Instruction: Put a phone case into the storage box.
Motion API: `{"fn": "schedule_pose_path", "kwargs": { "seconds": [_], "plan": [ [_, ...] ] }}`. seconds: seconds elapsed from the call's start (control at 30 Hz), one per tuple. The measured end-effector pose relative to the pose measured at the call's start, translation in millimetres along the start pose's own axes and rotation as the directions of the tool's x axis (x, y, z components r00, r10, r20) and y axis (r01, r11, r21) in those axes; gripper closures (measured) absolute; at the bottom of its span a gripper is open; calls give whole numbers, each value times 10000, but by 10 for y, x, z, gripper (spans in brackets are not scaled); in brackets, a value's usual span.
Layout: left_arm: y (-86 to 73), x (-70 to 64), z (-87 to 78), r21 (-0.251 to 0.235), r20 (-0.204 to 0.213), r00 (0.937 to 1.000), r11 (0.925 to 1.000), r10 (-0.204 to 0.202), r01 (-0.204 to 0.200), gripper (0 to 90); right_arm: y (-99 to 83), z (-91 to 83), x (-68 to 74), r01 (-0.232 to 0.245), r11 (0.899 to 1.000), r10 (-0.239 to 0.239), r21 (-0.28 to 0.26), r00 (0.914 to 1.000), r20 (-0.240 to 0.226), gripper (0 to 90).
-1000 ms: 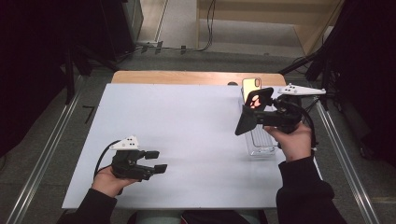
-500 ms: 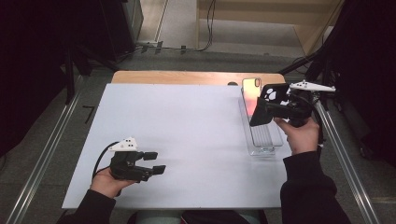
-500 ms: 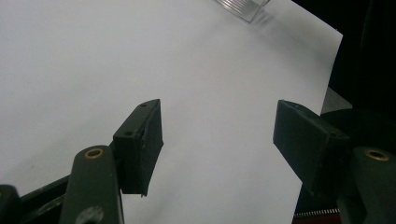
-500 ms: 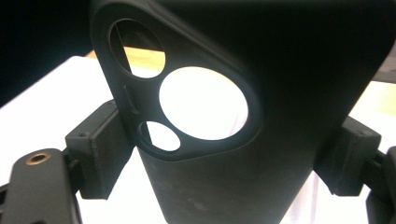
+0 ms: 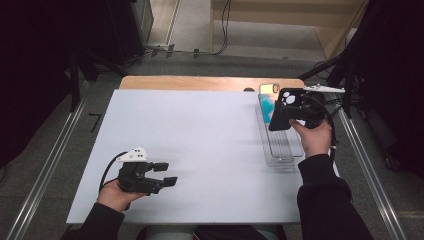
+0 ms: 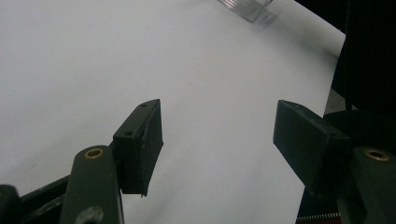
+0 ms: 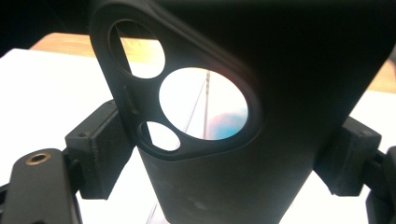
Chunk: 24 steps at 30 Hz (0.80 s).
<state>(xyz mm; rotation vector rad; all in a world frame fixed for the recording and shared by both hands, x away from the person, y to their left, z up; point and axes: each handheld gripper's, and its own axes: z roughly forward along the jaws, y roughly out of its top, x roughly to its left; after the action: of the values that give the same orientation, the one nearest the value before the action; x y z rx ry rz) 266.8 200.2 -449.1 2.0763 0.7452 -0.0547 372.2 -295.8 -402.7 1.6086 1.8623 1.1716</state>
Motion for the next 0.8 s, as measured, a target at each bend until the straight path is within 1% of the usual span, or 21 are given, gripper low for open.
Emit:
{"fn": "schedule_pose_path", "kwargs": {
  "seconds": [0.1, 0.2, 0.27, 0.33, 0.4, 0.5, 0.6, 0.8],
  "plan": [
    [-2, -4, 3, 22, 40, 10000, 10000, 61, -61, 338, -15, 170, -34, -154, 9997, 150, 167, 9997, 196, 142],
    [0, 2, -3, -73, 44, 10000, 10000, -40, 40, 338, -19, 342, -51, -196, 9993, 186, 317, 9993, 335, 142],
    [-1, 8, -4, -29, 58, 10000, 10000, -76, 76, 338, -21, 447, -41, -95, 9992, 74, 397, 9986, 527, 142],
    [-3, 4, 7, -38, 59, 9999, 9999, -124, 125, 339, -20, 537, -42, -178, 9987, 144, 472, 9973, 716, 142],
    [0, -2, 16, 22, 65, 9999, 10000, -88, 88, 339, -20, 618, -57, -233, 9983, 188, 529, 9963, 840, 142],
    [2, -10, 27, 28, 81, 10000, 10000, -12, 12, 339, -13, 704, -76, -298, 9989, 263, 349, 9951, 953, 142],
    [4, -11, 29, 41, 87, 10000, 10000, 11, -11, 339, 18, 769, -87, -328, 9989, 291, 322, 9936, 1087, 142],
    [3, 8, 15, -43, 80, 9999, 10000, -74, 74, 340, 106, 906, -111, -548, 9969, 474, 563, 9909, 1257, 143]
  ]
}}
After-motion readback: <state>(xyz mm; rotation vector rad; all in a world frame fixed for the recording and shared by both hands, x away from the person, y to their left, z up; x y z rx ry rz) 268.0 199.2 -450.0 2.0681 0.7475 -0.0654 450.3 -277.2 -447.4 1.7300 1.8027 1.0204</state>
